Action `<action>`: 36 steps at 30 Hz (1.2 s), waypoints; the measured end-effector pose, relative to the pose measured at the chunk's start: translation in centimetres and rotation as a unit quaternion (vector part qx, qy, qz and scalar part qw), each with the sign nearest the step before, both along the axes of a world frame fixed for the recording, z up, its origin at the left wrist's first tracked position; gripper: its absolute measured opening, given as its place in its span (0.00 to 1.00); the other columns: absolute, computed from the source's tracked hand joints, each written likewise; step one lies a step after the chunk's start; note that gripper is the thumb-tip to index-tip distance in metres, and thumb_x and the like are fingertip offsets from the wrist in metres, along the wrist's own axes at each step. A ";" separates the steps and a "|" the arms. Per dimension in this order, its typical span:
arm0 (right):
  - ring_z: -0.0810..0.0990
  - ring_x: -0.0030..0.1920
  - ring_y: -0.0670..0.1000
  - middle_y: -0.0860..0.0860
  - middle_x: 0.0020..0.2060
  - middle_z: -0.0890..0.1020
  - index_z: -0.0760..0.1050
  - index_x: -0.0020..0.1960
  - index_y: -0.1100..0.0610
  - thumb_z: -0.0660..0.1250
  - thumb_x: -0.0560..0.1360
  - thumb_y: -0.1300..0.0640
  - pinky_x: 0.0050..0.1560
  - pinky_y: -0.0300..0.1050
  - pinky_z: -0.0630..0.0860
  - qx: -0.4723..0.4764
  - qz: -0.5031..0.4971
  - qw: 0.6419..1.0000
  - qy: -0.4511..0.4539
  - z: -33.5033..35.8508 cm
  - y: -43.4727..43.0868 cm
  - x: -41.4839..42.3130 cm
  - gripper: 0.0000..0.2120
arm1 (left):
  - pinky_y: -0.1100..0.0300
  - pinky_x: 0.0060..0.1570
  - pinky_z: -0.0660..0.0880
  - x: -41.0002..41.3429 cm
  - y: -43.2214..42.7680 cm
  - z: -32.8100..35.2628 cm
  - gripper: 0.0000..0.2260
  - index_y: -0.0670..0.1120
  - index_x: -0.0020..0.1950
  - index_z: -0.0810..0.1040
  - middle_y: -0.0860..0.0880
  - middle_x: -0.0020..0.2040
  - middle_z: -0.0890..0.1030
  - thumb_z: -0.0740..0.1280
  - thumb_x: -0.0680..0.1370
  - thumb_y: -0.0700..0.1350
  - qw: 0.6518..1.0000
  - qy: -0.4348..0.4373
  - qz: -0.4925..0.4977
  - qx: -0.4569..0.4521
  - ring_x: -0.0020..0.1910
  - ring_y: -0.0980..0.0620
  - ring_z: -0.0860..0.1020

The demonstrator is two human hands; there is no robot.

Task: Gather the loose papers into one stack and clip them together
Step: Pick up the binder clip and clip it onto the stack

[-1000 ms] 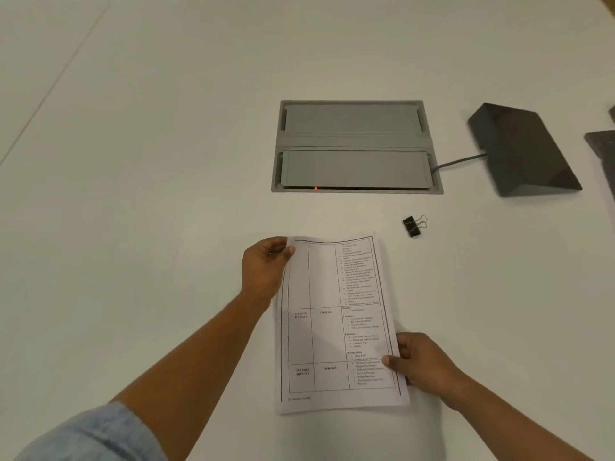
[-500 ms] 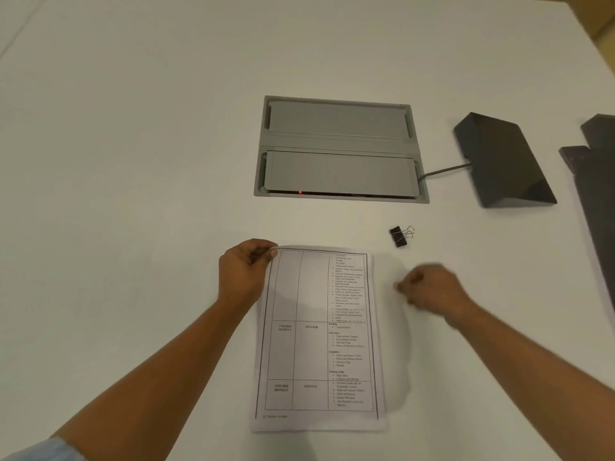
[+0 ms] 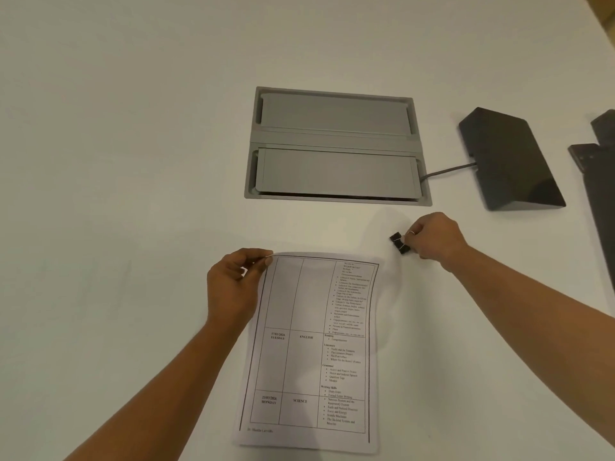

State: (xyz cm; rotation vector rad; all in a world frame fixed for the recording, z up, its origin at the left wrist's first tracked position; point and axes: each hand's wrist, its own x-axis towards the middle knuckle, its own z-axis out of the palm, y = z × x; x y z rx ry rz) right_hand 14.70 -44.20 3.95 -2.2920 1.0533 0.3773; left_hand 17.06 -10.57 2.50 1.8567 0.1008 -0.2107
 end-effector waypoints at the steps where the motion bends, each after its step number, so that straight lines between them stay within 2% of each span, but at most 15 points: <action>1: 0.84 0.46 0.61 0.59 0.45 0.85 0.79 0.36 0.55 0.74 0.71 0.59 0.51 0.56 0.83 0.004 0.002 1.000 -0.001 0.2 -0.1 0.1 0.07 | 0.65 0.49 0.77 0.1 0.0 -0.1 0.04 0.46 0.48 0.85 0.50 0.43 0.86 0.72 0.75 0.38 1.000 0.002 0.000 -0.003 0.42 0.55 0.81; 4: 0.82 0.45 0.58 0.57 0.47 0.84 0.78 0.35 0.55 0.77 0.70 0.59 0.51 0.55 0.82 0.026 0.003 0.999 -0.034 1.4 0.0 0.3 0.09 | 0.67 0.48 0.77 0.2 -0.1 -0.3 0.05 0.46 0.47 0.85 0.49 0.42 0.86 0.72 0.75 0.38 1.000 0.008 -0.003 -0.008 0.41 0.56 0.81; 8: 0.81 0.44 0.58 0.55 0.51 0.82 0.80 0.40 0.63 0.77 0.70 0.62 0.52 0.57 0.82 0.100 -0.002 0.990 -0.096 3.5 0.5 0.2 0.06 | 0.72 0.46 0.77 0.5 -0.1 -0.4 0.05 0.46 0.47 0.85 0.50 0.42 0.85 0.72 0.75 0.37 1.000 0.007 -0.005 -0.012 0.40 0.62 0.81; 10: 0.80 0.40 0.55 0.55 0.50 0.83 0.80 0.40 0.64 0.76 0.70 0.63 0.42 0.51 0.81 0.121 0.020 0.987 -0.103 4.5 1.4 0.1 0.06 | 0.73 0.45 0.77 0.6 -0.1 -0.4 0.05 0.45 0.47 0.84 0.51 0.41 0.85 0.72 0.75 0.37 1.000 0.008 -0.004 -0.015 0.40 0.64 0.81; 13: 0.80 0.37 0.50 0.52 0.44 0.85 0.81 0.41 0.59 0.77 0.69 0.63 0.27 0.33 0.72 0.144 0.067 0.982 -0.104 5.7 3.6 0.1 0.05 | 0.74 0.44 0.76 0.6 -0.3 -0.4 0.05 0.45 0.47 0.84 0.52 0.40 0.84 0.72 0.75 0.36 1.000 0.012 0.001 -0.019 0.38 0.65 0.80; 15: 0.83 0.39 0.48 0.49 0.41 0.85 0.80 0.48 0.57 0.79 0.67 0.62 0.25 0.29 0.72 0.155 0.097 0.977 -0.108 6.2 5.2 0.1 0.12 | 0.74 0.43 0.76 0.5 -0.4 -0.5 0.05 0.45 0.47 0.84 0.53 0.40 0.84 0.72 0.75 0.36 1.000 0.013 0.002 -0.019 0.38 0.65 0.80; 17: 0.86 0.41 0.47 0.48 0.43 0.86 0.79 0.52 0.56 0.80 0.65 0.62 0.28 0.27 0.73 0.175 0.125 0.971 -0.105 6.6 6.6 0.3 0.18 | 0.74 0.43 0.76 0.4 -0.6 -0.6 0.05 0.46 0.47 0.84 0.53 0.40 0.84 0.72 0.75 0.37 1.000 0.017 0.004 -0.019 0.38 0.65 0.80; 19: 0.86 0.41 0.47 0.50 0.43 0.87 0.81 0.53 0.56 0.80 0.65 0.62 0.28 0.26 0.72 0.180 0.151 0.968 -0.086 6.6 7.8 0.7 0.18 | 0.74 0.43 0.76 0.5 -0.6 -0.6 0.05 0.47 0.46 0.84 0.54 0.40 0.84 0.72 0.75 0.37 1.000 0.023 0.008 -0.020 0.39 0.64 0.81; 21: 0.86 0.40 0.46 0.51 0.41 0.87 0.83 0.51 0.57 0.81 0.64 0.62 0.29 0.26 0.74 0.178 0.168 0.967 -0.072 6.8 8.9 1.1 0.17 | 0.74 0.43 0.76 0.5 -0.7 -0.7 0.05 0.47 0.46 0.85 0.54 0.40 0.84 0.72 0.75 0.38 0.999 0.024 0.009 -0.020 0.39 0.63 0.80; 24: 0.86 0.39 0.44 0.47 0.39 0.86 0.83 0.49 0.55 0.83 0.62 0.58 0.39 0.29 0.80 0.144 0.207 0.963 -0.095 7.0 10.3 1.7 0.18 | 0.73 0.43 0.76 0.6 -0.7 -0.7 0.04 0.46 0.47 0.85 0.53 0.41 0.85 0.72 0.75 0.38 1.000 0.019 0.008 -0.019 0.39 0.62 0.80; 28: 0.83 0.39 0.43 0.42 0.38 0.82 0.82 0.48 0.53 0.83 0.62 0.52 0.36 0.29 0.76 0.090 0.286 0.946 -0.123 7.3 11.7 2.4 0.17 | 0.73 0.44 0.76 0.6 -0.6 -0.9 0.05 0.46 0.47 0.85 0.53 0.40 0.84 0.72 0.75 0.38 1.000 0.015 0.006 -0.015 0.39 0.63 0.79; 31: 0.81 0.37 0.43 0.46 0.38 0.83 0.83 0.45 0.55 0.82 0.63 0.52 0.36 0.31 0.74 0.058 0.337 0.932 -0.123 7.4 12.3 3.1 0.14 | 0.73 0.43 0.76 0.6 -0.6 -1.0 0.05 0.47 0.47 0.85 0.53 0.40 0.84 0.72 0.75 0.37 1.000 0.011 0.006 -0.013 0.39 0.62 0.79; 34: 0.81 0.38 0.46 0.50 0.41 0.85 0.82 0.43 0.55 0.80 0.65 0.52 0.41 0.39 0.79 0.006 0.395 0.913 -0.103 7.7 12.7 3.8 0.12 | 0.74 0.42 0.75 0.4 -0.7 -1.0 0.05 0.46 0.48 0.85 0.52 0.41 0.84 0.72 0.75 0.38 1.000 0.003 0.004 -0.002 0.40 0.57 0.80; 36: 0.80 0.40 0.49 0.50 0.41 0.84 0.80 0.41 0.52 0.79 0.67 0.51 0.42 0.42 0.77 -0.041 0.439 0.893 -0.086 8.2 13.0 4.4 0.09 | 0.75 0.41 0.75 0.3 -0.8 -0.9 0.04 0.44 0.48 0.85 0.50 0.41 0.84 0.72 0.76 0.38 1.000 -0.005 0.001 0.006 0.39 0.57 0.80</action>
